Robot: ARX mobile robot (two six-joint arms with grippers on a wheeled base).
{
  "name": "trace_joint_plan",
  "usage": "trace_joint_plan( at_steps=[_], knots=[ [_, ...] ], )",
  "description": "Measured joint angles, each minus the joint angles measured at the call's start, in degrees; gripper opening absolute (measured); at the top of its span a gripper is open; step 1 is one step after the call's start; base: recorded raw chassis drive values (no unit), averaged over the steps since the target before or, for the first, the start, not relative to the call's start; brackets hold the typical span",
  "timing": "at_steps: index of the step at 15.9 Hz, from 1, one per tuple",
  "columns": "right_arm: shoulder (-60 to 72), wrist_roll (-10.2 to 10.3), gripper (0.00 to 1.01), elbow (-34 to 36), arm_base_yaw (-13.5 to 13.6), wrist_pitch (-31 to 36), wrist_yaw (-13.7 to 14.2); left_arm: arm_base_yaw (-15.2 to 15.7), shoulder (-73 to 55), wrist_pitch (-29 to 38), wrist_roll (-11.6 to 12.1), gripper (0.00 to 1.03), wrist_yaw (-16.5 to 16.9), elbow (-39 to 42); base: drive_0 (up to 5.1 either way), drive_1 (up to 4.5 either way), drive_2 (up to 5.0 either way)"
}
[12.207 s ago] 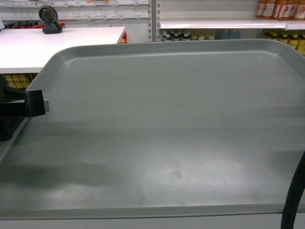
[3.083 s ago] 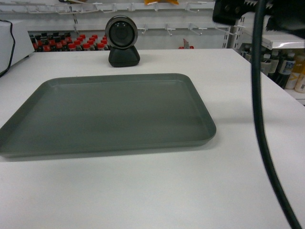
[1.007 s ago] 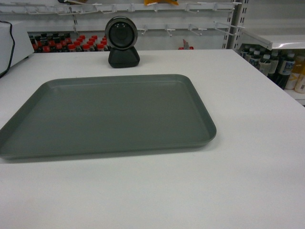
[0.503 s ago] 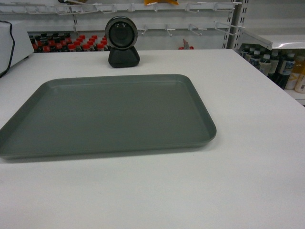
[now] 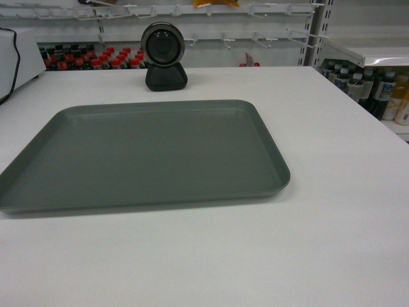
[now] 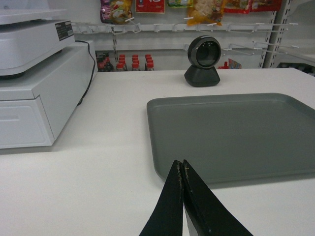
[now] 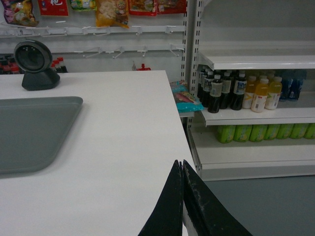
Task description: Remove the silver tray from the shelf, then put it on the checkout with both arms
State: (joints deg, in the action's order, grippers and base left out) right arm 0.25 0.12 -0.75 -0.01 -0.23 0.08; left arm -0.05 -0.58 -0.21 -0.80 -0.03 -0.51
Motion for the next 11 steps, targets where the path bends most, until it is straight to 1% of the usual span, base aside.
trace_joint_plan(
  at_steps=[1, 2, 3, 5, 7, 8, 9, 10, 11],
  knots=[
    [0.0, 0.0, 0.05, 0.0, 0.0, 0.0, 0.0, 0.0, 0.0, 0.0, 0.0, 0.07, 0.0, 0.0, 0.0, 0.0, 0.0],
    [0.0, 0.0, 0.21, 0.0, 0.0, 0.0, 0.0, 0.0, 0.0, 0.0, 0.0, 0.22, 0.0, 0.0, 0.0, 0.0, 0.0],
    [0.0, 0.0, 0.34, 0.0, 0.0, 0.0, 0.0, 0.0, 0.0, 0.0, 0.0, 0.35, 0.0, 0.0, 0.0, 0.0, 0.0],
    [0.0, 0.0, 0.54, 0.0, 0.0, 0.0, 0.0, 0.0, 0.0, 0.0, 0.0, 0.55, 0.0, 0.0, 0.0, 0.0, 0.0],
    [0.0, 0.0, 0.85, 0.0, 0.0, 0.0, 0.0, 0.0, 0.0, 0.0, 0.0, 0.86, 0.0, 0.0, 0.0, 0.0, 0.0],
    [0.0, 0.0, 0.98, 0.0, 0.0, 0.0, 0.0, 0.0, 0.0, 0.0, 0.0, 0.99, 0.0, 0.0, 0.0, 0.0, 0.0],
    [0.0, 0.0, 0.99, 0.0, 0.0, 0.0, 0.0, 0.0, 0.0, 0.0, 0.0, 0.98, 0.0, 0.0, 0.0, 0.0, 0.0],
    [0.0, 0.0, 0.97, 0.0, 0.0, 0.0, 0.0, 0.0, 0.0, 0.0, 0.0, 0.98, 0.0, 0.0, 0.0, 0.0, 0.0],
    [0.0, 0.0, 0.98, 0.0, 0.0, 0.0, 0.0, 0.0, 0.0, 0.0, 0.0, 0.98, 0.0, 0.0, 0.0, 0.0, 0.0]
  ],
)
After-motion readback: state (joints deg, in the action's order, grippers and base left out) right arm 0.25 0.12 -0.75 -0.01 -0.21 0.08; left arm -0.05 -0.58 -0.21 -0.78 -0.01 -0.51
